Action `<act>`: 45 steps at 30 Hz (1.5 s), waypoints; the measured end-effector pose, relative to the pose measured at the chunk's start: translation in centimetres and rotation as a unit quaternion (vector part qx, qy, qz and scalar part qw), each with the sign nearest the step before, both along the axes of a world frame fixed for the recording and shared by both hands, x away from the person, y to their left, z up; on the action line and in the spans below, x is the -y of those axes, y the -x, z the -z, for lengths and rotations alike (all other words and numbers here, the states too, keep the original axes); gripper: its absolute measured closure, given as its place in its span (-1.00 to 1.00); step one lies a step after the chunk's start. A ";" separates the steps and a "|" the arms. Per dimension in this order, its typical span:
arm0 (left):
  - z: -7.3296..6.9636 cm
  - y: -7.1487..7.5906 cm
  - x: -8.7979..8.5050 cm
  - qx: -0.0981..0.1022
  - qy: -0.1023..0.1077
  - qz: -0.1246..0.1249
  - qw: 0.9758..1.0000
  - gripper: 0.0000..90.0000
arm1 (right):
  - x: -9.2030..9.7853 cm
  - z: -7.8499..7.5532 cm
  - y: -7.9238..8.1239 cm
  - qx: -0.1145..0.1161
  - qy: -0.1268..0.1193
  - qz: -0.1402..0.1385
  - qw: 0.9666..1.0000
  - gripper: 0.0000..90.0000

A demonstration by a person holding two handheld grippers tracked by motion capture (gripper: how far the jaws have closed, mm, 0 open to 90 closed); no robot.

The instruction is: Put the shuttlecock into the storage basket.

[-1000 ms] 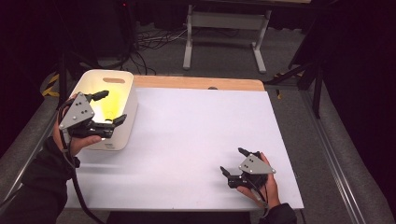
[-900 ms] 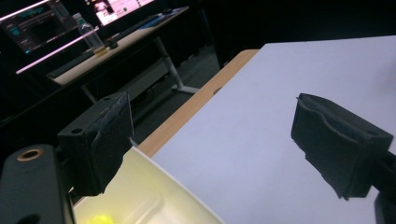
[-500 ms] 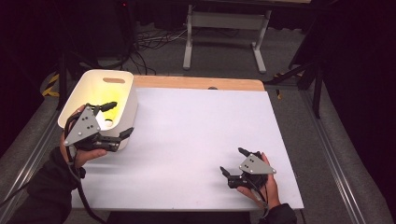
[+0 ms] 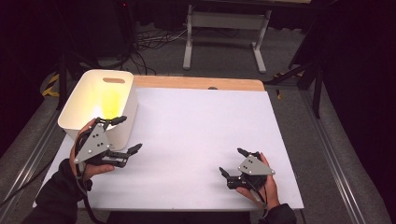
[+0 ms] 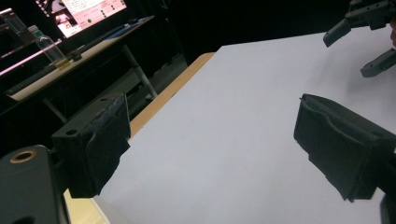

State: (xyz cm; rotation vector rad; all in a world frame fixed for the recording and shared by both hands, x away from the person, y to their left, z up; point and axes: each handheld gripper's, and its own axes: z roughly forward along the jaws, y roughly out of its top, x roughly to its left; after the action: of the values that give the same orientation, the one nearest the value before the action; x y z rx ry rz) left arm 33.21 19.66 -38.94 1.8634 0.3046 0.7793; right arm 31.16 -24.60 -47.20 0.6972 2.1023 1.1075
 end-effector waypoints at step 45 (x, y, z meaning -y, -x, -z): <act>8.9 1.4 -0.7 -0.071 -0.036 -0.014 0.997 -0.78 | -0.6 0.1 0.5 0.004 -0.002 -0.013 1.000 -0.74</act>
State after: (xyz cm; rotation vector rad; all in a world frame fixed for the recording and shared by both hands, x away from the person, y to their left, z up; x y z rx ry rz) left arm 31.81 20.32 -47.89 1.9913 0.3987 0.6855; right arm 30.71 -24.01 -47.34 0.6681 2.1073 1.1274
